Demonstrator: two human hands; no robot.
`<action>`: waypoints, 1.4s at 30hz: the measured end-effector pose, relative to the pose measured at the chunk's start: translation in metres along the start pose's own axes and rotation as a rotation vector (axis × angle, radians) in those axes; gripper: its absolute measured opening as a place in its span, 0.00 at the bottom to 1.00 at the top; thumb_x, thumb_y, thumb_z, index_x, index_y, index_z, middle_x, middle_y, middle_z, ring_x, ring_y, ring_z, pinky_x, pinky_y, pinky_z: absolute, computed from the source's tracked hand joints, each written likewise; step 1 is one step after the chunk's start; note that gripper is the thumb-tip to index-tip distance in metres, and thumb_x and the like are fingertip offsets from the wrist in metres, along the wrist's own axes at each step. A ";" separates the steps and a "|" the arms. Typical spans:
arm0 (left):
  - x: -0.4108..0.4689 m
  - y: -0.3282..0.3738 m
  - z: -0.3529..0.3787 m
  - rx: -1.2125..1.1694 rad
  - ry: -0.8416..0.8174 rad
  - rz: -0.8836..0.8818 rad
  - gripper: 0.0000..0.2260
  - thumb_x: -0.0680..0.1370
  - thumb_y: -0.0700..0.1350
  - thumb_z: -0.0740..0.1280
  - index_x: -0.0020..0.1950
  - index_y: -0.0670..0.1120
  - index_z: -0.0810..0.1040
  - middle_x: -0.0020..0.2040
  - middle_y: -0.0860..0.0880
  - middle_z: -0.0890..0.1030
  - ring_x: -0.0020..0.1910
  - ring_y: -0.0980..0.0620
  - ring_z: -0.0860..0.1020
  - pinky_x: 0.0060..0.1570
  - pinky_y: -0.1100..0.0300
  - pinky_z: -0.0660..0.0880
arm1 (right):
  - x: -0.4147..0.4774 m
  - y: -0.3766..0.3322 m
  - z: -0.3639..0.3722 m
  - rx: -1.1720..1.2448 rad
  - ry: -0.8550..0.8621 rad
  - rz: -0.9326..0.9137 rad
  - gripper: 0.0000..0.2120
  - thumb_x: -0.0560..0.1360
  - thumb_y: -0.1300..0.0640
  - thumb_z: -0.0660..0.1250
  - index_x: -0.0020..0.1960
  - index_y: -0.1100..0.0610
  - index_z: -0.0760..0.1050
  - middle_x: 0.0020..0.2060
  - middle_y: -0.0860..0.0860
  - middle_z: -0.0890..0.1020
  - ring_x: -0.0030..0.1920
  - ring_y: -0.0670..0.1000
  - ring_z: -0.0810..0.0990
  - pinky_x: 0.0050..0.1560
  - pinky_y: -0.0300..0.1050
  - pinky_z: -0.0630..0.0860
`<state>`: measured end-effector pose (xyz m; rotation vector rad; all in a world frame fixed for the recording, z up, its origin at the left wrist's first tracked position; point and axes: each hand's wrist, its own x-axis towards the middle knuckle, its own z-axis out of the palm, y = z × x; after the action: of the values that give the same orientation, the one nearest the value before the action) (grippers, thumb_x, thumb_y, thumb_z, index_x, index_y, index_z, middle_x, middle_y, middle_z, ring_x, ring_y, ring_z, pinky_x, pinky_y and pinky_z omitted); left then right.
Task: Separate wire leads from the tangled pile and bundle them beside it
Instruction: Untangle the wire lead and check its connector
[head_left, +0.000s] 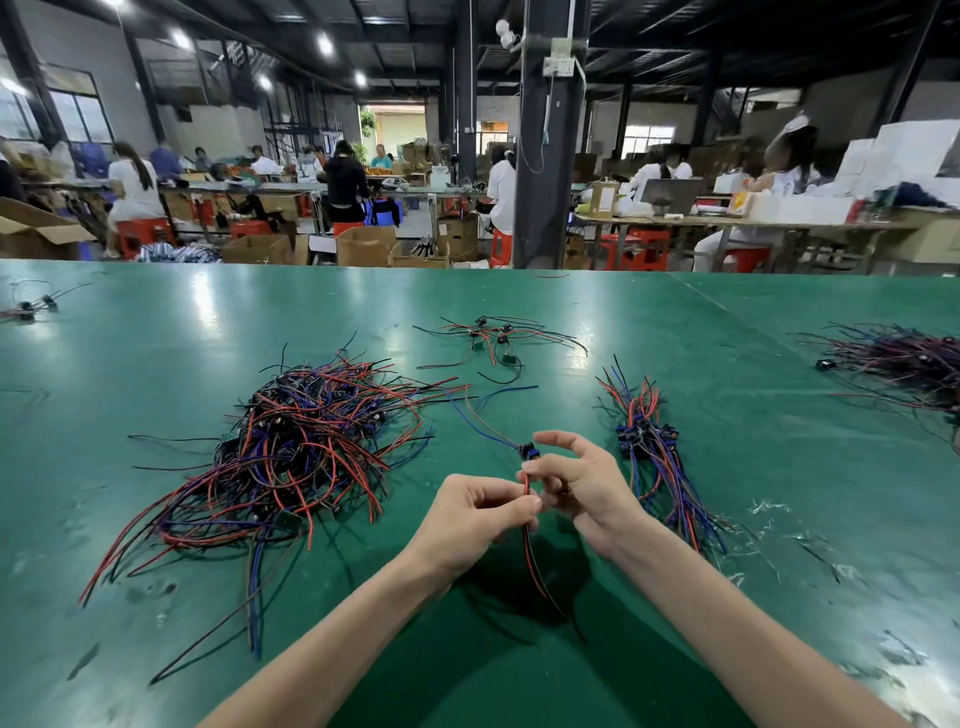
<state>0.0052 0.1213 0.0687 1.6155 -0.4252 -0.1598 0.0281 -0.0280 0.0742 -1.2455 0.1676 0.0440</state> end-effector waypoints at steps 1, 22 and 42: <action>0.000 0.000 0.000 0.005 -0.007 0.002 0.06 0.74 0.38 0.70 0.40 0.37 0.83 0.31 0.51 0.81 0.27 0.62 0.70 0.32 0.71 0.65 | 0.001 0.000 -0.001 -0.008 0.013 0.005 0.17 0.67 0.73 0.68 0.52 0.58 0.74 0.30 0.58 0.82 0.23 0.45 0.68 0.25 0.36 0.68; -0.018 0.015 0.014 -0.036 -0.429 -0.055 0.05 0.75 0.39 0.70 0.46 0.38 0.84 0.33 0.50 0.83 0.30 0.60 0.74 0.32 0.70 0.68 | 0.010 -0.007 -0.017 -0.034 0.131 -0.068 0.14 0.69 0.73 0.68 0.49 0.58 0.73 0.31 0.58 0.83 0.22 0.44 0.67 0.26 0.37 0.64; -0.009 0.012 0.007 -0.002 -0.324 -0.164 0.07 0.78 0.44 0.66 0.50 0.46 0.83 0.40 0.50 0.84 0.32 0.59 0.72 0.32 0.67 0.68 | 0.039 -0.043 -0.104 -0.881 0.702 -0.303 0.09 0.72 0.62 0.72 0.51 0.57 0.74 0.41 0.55 0.80 0.37 0.49 0.76 0.39 0.44 0.72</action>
<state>-0.0079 0.1179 0.0786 1.6265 -0.5389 -0.5505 0.0610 -0.1422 0.0764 -2.1168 0.6085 -0.6524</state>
